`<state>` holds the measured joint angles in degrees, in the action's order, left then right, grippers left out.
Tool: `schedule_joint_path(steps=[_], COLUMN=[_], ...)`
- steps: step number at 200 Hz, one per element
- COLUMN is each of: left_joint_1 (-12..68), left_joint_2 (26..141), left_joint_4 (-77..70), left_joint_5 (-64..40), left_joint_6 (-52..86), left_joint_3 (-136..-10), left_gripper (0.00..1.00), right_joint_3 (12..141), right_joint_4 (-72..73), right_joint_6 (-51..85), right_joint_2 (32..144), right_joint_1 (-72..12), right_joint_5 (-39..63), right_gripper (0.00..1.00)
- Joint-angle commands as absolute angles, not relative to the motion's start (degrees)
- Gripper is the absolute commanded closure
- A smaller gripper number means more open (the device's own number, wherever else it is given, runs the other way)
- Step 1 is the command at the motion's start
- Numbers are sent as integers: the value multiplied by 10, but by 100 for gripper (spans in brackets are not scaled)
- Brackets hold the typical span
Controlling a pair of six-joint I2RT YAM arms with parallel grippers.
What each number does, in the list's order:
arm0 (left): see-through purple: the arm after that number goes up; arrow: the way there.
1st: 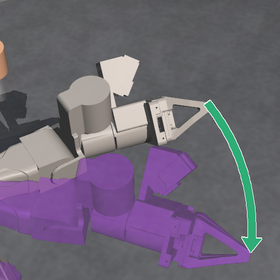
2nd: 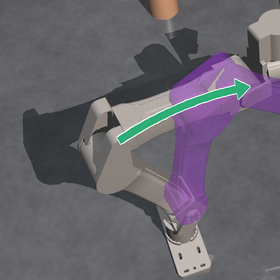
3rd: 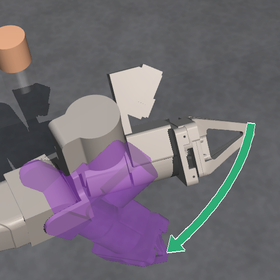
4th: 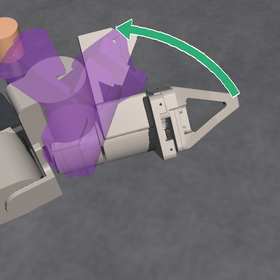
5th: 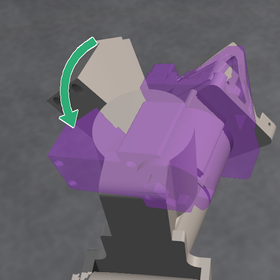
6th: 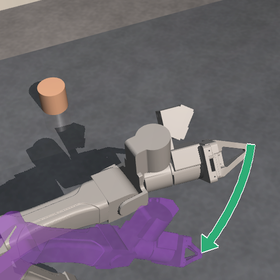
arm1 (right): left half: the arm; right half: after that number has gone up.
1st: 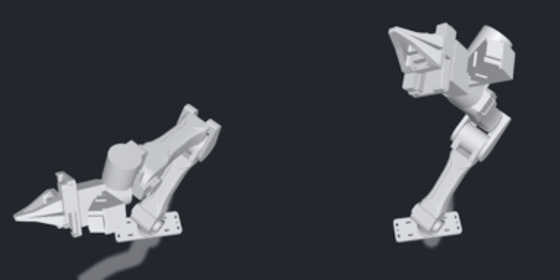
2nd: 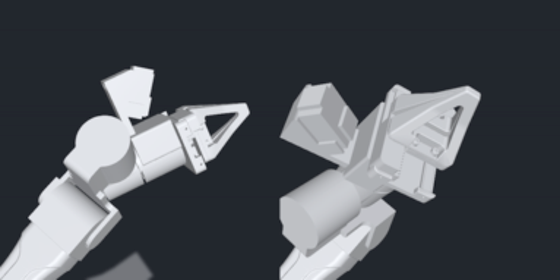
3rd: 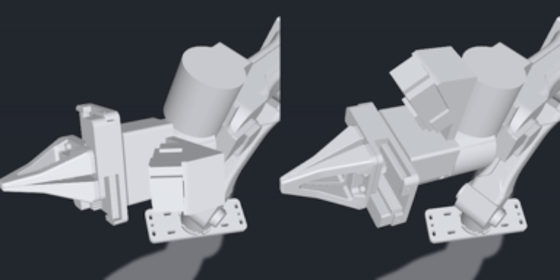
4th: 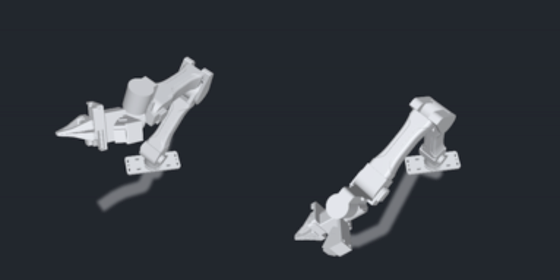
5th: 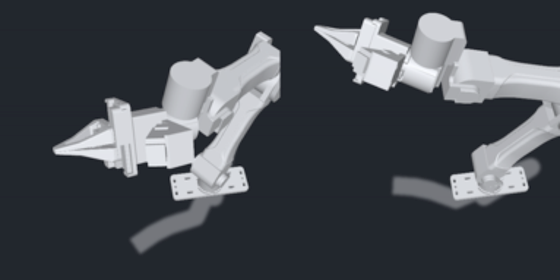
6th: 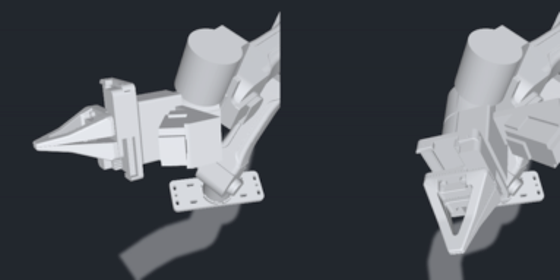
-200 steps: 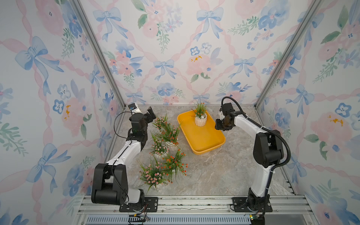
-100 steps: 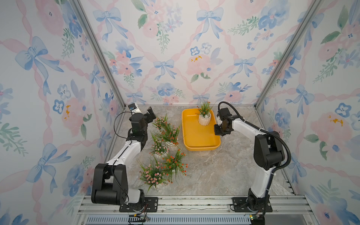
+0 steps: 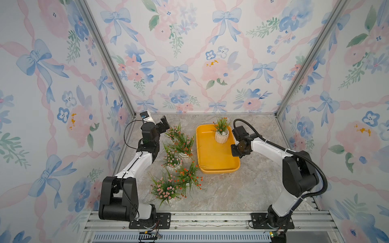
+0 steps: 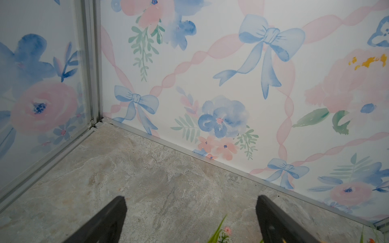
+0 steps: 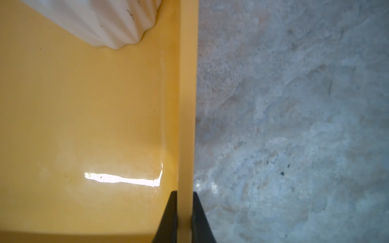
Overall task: Put the potted gypsophila into the storage box
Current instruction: Move the storage box to the center of the board, then adjust the storage box at the center of the board.
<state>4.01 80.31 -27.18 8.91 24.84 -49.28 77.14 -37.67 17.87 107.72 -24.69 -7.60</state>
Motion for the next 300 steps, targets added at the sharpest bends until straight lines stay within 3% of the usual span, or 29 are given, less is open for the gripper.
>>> schedule_joint_path(steps=[1,69,97,112,128,142,158,167,180,214,238,246,264,278,300], left_joint_1=[34,31,31,30,29,27,26,24,23,21,21,22,21,21,22], left_joint_2=[806,829,836,839,843,849,857,862,867,872,860,854,840,829,811], left_joint_4=[-274,-276,-275,-275,-276,-275,-276,-275,-275,-274,-274,-274,-274,-270,-210], left_joint_5=[68,60,60,63,67,69,72,72,74,75,86,90,100,110,75], left_joint_6=[230,222,220,217,216,217,217,218,221,235,238,241,243,245,236], left_joint_3=[-489,-511,-519,-523,-528,-535,-545,-551,-557,-561,-549,-542,-528,-519,-537], left_gripper=[2,2,2,2,2,2,2,2,2,2,2,2,2,2,2], right_joint_3=[709,655,705,747,787,815,840,861,880,894,901,909,951,971,939], right_joint_4=[-477,-508,-529,-544,-552,-555,-551,-568,-565,-504,-461,-449,-456,-441,-351], right_joint_6=[211,303,314,318,334,399,467,510,557,626,629,617,583,534,490], right_joint_2=[1085,1028,1016,1015,1012,1006,996,995,989,971,979,986,1007,1005,978], right_joint_1=[-267,-275,-277,-282,-291,-303,-325,-342,-370,-433,-461,-466,-479,-480,-455], right_joint_5=[-103,-171,-219,-253,-277,-306,-316,-329,-323,-310,-305,-302,-317,-324,-239], right_gripper=[100,100,77,55,54,61,55,45,44,31,19,4,0,3,3])
